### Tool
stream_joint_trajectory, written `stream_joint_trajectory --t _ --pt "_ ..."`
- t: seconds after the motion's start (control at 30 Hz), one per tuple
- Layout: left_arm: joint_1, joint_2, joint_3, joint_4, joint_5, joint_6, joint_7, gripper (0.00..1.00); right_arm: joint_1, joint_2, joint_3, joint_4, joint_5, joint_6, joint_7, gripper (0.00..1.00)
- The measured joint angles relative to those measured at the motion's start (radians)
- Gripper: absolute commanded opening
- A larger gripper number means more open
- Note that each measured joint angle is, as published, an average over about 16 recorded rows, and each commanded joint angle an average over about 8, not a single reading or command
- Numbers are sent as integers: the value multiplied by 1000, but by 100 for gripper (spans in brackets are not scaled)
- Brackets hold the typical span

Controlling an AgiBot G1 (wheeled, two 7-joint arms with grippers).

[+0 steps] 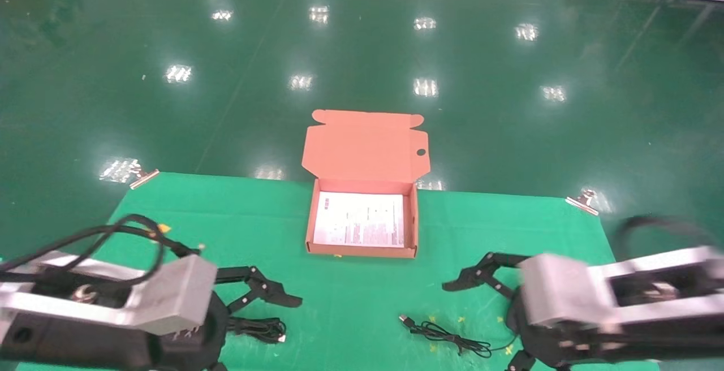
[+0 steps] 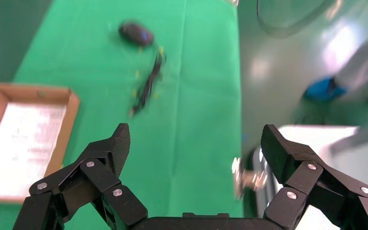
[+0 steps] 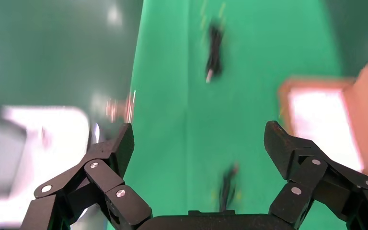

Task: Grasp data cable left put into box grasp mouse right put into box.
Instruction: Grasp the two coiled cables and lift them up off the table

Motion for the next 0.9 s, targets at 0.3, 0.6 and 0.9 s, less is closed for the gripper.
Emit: stream_joint_trajectory --t 0.3,0.6,0.9 --pt "-78 71 131 -5 218 -33 -2 100 173 -94 -283 0 -213 8 29 100" --pt "-77 147 239 -5 471 -105 -25 100 222 -186 -461 7 -410 63 84 100" --pt "-37 203 309 28 661 -174 -86 100 162 -235 -525 13 -567 184 147 100"
